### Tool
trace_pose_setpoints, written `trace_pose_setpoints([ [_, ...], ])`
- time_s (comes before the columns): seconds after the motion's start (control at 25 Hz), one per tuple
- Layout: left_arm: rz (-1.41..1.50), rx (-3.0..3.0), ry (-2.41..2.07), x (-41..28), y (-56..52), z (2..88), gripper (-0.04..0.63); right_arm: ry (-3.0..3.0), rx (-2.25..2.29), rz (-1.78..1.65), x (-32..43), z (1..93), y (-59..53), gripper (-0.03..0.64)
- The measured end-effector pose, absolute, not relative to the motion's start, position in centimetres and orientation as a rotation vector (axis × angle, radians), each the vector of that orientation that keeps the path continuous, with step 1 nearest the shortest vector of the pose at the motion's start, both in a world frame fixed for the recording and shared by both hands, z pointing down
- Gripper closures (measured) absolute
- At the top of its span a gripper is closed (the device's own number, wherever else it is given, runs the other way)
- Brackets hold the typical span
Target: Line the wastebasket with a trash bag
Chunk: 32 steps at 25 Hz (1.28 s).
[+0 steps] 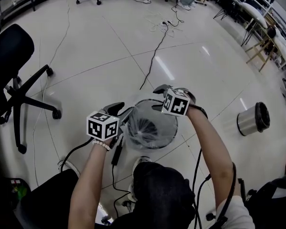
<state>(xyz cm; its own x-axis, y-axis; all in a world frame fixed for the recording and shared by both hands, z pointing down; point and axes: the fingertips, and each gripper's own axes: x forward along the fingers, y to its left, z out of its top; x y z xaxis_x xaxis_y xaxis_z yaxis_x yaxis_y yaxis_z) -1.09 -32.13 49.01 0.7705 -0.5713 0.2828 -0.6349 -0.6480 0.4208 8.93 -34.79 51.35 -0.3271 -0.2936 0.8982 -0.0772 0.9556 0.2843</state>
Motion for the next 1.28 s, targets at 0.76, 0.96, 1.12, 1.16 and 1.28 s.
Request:
trace_pose_setpoints([
  [0.76, 0.138, 2.383, -0.871, -1.5, -32.6, 50.4, 0.374, -2.185, 0.543, 0.165, 13.6, 51.1, -36.3, 0.314],
  [0.96, 0.041, 2.338, -0.928, -4.3, -29.5, 49.3, 0.374, -2.238, 0.662, 0.158, 16.7, 47.6, -30.8, 0.314],
  [1.12, 0.068, 2.335, -0.925, -4.0, -26.0, 49.8, 0.374, -2.333, 0.746, 0.223, 17.1, 46.5, -23.7, 0.314],
  [1.16, 0.078, 2.330, -0.929, -3.8, -25.2, 50.0, 0.374, -2.348, 0.774, 0.231, 17.2, 46.6, -21.9, 0.314],
  [1.28, 0.113, 2.330, -0.949, -3.1, -23.0, 50.4, 0.374, -2.333, 0.851, 0.222, 17.8, 47.9, -17.3, 0.314],
])
